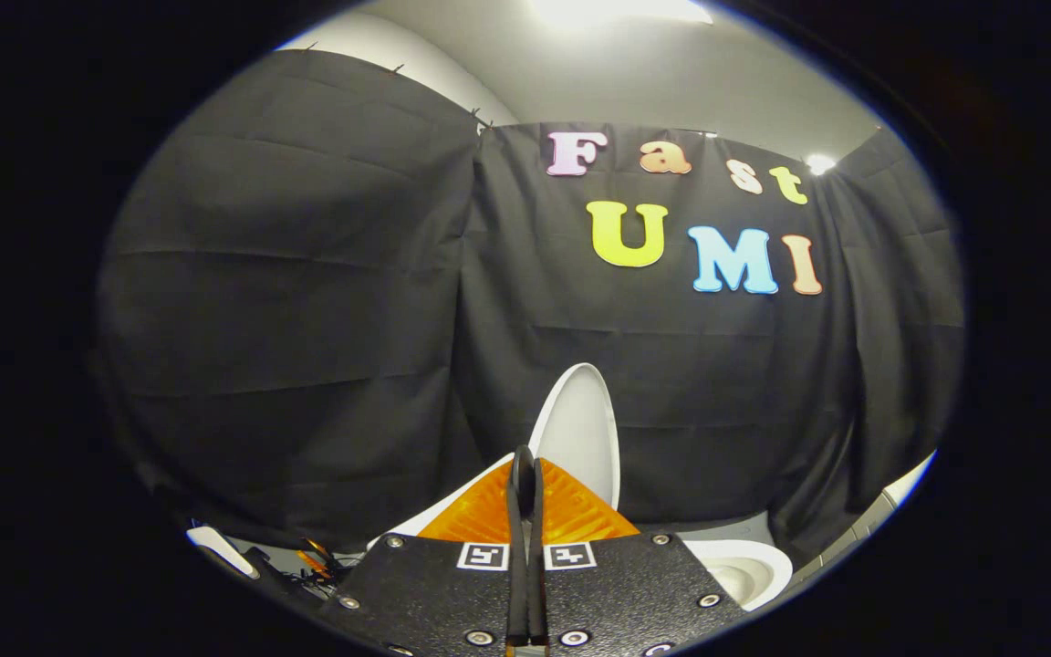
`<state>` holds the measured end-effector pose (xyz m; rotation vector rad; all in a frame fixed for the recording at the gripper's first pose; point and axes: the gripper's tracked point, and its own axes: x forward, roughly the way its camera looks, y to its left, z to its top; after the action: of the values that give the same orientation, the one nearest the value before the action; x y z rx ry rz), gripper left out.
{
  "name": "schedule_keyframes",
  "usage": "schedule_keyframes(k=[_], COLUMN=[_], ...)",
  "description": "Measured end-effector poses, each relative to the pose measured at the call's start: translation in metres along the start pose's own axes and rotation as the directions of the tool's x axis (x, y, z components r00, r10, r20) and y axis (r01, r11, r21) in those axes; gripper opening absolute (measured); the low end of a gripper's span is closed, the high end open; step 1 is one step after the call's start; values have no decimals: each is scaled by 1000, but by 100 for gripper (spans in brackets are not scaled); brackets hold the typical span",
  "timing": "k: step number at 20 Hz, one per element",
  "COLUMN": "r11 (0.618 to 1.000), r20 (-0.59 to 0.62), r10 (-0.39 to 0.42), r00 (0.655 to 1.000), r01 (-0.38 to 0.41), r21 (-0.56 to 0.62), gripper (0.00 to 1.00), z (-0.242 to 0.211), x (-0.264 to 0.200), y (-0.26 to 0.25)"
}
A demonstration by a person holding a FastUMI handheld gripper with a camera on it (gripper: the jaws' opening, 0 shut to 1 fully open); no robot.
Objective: Open the toilet lid.
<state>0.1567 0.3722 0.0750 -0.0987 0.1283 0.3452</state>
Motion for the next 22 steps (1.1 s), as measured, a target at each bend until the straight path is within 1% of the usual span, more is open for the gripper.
schedule_keyframes(k=[2, 6, 10, 14, 17, 19, 21, 22], r11=[1000, 992, 983, 982, 987, 992, 994, 995], r20=[0, 7, 14, -2, 3, 21, 26, 7], r10=[28, 109, 152, 169, 152, 127, 110, 102], r00=[1000, 994, 988, 986, 988, 992, 994, 995], r01=[-28, -109, -153, -169, -152, -127, -110, -102], r21=[10, 62, 100, 88, 53, 27, 5, 6], gripper=[0, 0, 0, 0, 0, 1, 8, 22], z=[0, -5, -4, -4, -4, -1, -4, -13], x=[5, 4, 13, 23, 21, 16, 14, 14], y=[4, 19, 28, 34, 37, 33, 33, 31])
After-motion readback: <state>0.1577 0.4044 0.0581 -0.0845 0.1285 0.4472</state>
